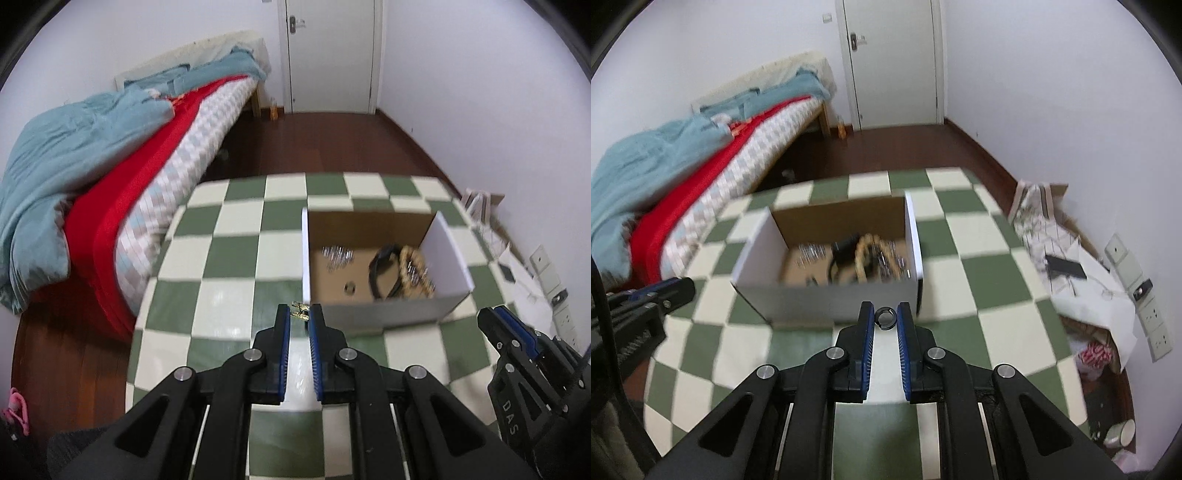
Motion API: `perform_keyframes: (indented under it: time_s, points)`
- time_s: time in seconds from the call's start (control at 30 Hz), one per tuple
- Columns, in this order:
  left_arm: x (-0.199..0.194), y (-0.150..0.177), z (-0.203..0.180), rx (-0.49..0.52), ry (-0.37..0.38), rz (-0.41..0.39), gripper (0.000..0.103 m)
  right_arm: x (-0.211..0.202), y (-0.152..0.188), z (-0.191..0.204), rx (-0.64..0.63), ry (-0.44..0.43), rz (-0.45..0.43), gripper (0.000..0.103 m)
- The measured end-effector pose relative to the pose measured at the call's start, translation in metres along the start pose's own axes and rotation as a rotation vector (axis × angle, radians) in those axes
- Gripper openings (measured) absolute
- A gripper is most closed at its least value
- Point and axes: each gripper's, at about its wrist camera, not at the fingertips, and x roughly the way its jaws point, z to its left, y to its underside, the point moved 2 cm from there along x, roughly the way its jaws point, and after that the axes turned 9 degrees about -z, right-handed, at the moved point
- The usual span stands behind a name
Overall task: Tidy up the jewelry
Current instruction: 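Carry the black ring with the right tool into the box while the left tool drops the earring there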
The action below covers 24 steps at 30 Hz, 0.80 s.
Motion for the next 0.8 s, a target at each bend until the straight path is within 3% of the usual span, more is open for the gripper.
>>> perform_keyframes:
  time_s: [0.33,0.6,0.8]
  points:
    - [0.016,-0.045,-0.003,-0.042,0.018,-0.043,0.007,0.007,-0.059,0.006,0.0,-0.032,-0.093,0.013]
    - [0.075,-0.067,0.0,-0.048,0.033,0.022,0.007,0.071,-0.071,-0.003,0.021,-0.036,-0.009,0.013]
    - [0.099,-0.072,-0.006,-0.035,0.047,0.056,0.008,0.103,-0.078,-0.004,0.009,-0.037,0.04,0.013]
